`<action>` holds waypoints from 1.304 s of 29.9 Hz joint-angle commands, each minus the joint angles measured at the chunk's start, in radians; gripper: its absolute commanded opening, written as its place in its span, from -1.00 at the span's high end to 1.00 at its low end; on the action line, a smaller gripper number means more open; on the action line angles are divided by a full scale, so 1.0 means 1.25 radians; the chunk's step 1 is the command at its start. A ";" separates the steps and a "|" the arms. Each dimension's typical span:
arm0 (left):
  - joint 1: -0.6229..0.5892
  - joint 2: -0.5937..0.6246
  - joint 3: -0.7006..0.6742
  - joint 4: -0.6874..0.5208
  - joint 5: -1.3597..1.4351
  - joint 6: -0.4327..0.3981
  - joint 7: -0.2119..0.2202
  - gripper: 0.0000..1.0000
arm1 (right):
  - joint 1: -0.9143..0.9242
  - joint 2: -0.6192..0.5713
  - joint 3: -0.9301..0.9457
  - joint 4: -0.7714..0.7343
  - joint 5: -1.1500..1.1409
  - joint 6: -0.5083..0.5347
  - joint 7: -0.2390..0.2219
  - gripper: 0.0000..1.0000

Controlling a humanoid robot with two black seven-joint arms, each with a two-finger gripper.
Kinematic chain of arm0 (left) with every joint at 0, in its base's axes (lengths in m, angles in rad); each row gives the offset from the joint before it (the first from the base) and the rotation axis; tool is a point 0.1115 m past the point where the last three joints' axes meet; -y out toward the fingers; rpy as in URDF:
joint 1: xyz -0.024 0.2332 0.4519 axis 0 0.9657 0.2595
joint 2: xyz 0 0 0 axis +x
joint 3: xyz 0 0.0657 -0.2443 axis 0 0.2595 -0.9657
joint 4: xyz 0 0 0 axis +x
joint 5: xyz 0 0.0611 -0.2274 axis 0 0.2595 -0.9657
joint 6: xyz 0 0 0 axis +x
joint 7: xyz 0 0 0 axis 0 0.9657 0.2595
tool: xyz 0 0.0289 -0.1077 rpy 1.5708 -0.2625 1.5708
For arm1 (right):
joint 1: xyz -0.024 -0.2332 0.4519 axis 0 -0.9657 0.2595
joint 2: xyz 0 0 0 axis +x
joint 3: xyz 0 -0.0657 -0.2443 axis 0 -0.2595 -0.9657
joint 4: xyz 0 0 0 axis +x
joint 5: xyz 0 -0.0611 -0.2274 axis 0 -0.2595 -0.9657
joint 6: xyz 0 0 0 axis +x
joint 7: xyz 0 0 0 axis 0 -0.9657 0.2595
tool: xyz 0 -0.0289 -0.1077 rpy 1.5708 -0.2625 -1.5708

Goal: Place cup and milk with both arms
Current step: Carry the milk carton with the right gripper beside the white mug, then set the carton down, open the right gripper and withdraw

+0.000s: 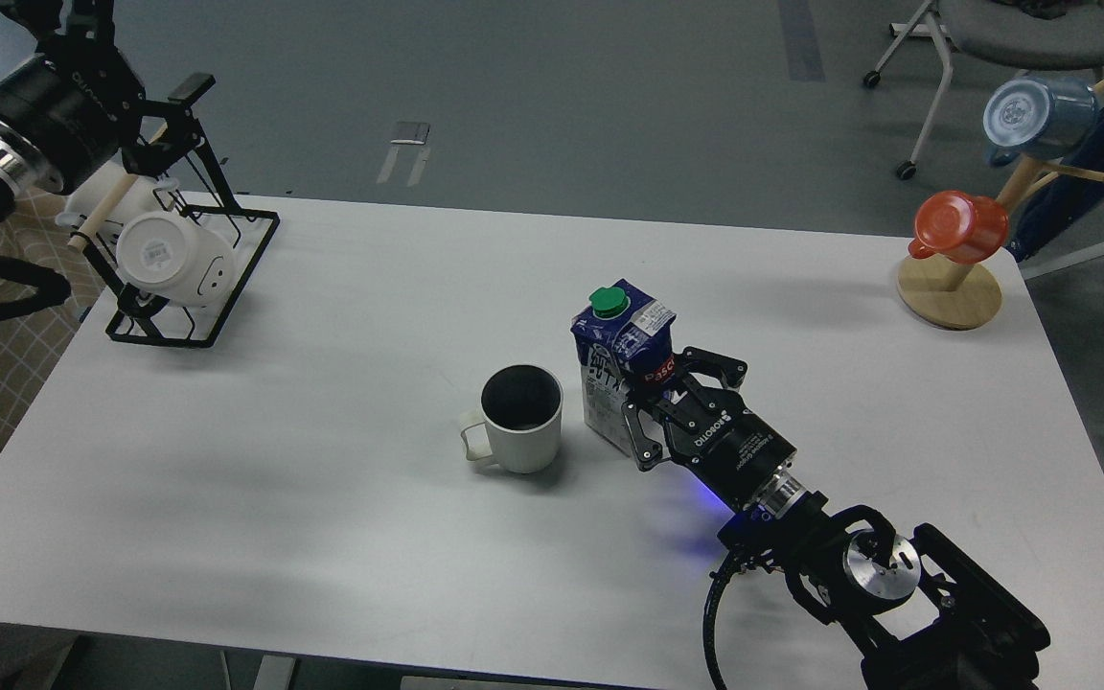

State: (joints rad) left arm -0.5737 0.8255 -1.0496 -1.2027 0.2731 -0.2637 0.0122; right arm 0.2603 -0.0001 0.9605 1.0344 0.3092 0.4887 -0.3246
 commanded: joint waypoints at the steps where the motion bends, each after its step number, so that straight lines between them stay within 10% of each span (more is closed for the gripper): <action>1: 0.006 0.000 0.000 0.000 0.000 0.001 0.000 -0.96 | 0.008 0.000 -0.031 0.000 0.001 0.000 -0.008 0.58; 12: 0.006 -0.001 -0.001 0.000 0.000 0.001 0.000 -0.96 | 0.015 0.000 -0.048 0.001 0.002 0.000 -0.005 0.46; 19: 0.007 -0.010 0.000 0.000 0.000 0.001 0.000 -0.96 | 0.015 0.000 -0.017 -0.003 0.001 0.000 -0.002 -0.86; 39: 0.006 -0.042 -0.003 0.000 0.015 -0.014 -0.001 -0.96 | -0.191 -0.027 0.106 0.166 -0.004 0.000 0.003 -0.99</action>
State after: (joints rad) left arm -0.5654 0.7872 -1.0522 -1.2026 0.2791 -0.2707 0.0102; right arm 0.0809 -0.0009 1.0629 1.1779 0.3037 0.4886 -0.3216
